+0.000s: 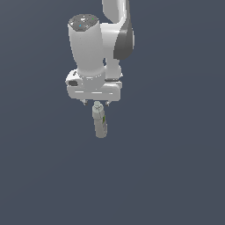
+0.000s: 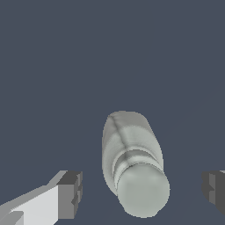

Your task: Pick up the object and move it to a goal position.

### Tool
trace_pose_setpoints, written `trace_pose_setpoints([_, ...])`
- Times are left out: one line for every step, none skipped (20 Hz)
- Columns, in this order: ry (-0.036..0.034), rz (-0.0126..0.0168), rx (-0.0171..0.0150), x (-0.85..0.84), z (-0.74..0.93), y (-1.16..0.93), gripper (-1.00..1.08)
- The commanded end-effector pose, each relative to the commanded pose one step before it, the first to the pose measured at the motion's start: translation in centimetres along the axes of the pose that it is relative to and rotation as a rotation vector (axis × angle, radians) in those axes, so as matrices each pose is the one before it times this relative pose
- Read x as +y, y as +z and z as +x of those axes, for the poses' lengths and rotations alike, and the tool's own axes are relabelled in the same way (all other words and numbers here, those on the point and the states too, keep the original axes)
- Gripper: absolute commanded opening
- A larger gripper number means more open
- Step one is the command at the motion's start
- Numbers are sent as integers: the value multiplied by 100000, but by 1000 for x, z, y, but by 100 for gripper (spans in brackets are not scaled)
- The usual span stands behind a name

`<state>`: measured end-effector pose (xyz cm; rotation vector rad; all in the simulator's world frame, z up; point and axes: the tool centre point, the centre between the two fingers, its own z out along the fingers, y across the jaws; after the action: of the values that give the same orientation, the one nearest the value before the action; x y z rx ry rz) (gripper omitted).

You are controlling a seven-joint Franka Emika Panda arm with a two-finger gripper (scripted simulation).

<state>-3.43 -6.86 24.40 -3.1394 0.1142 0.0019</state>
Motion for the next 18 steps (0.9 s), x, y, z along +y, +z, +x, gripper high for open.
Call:
trace_pose_setpoints([9,-12,79,31,36,888,100])
trace_pose_setpoints([0,0,0,6,31,223,100])
trace_pose_setpoints([21,-7,44,15,25,135,100])
trace_pose_setpoints([0,0,0,3,32,94,100])
trace_pose_setpoints([0,0,0,1,13,29,100])
trace_pose_setpoints([0,0,0,0,0,0,-100])
trace_pose_setpoints([0,0,0,0,0,0,-100])
trace_pose_setpoints([0,0,0,0,0,0,-100])
trace_pose_setpoints([0,0,0,0,0,0,-100])
trace_pose_setpoints([0,0,0,0,0,0,-100])
trace_pose_setpoints([0,0,0,0,0,0,-100])
trace_pose_setpoints([0,0,0,0,0,0,-100])
trace_pose_setpoints([0,0,0,0,0,0,-100])
trace_pose_setpoints([0,0,0,0,0,0,-100])
trace_pose_setpoints([0,0,0,0,0,0,-100])
trace_pose_setpoints([-117,3,269,-60,60,-143,-100])
trace_pose_setpoints([0,0,0,-7,-19,-12,-100])
trace_pose_setpoints([0,0,0,-20,-57,-37,-100])
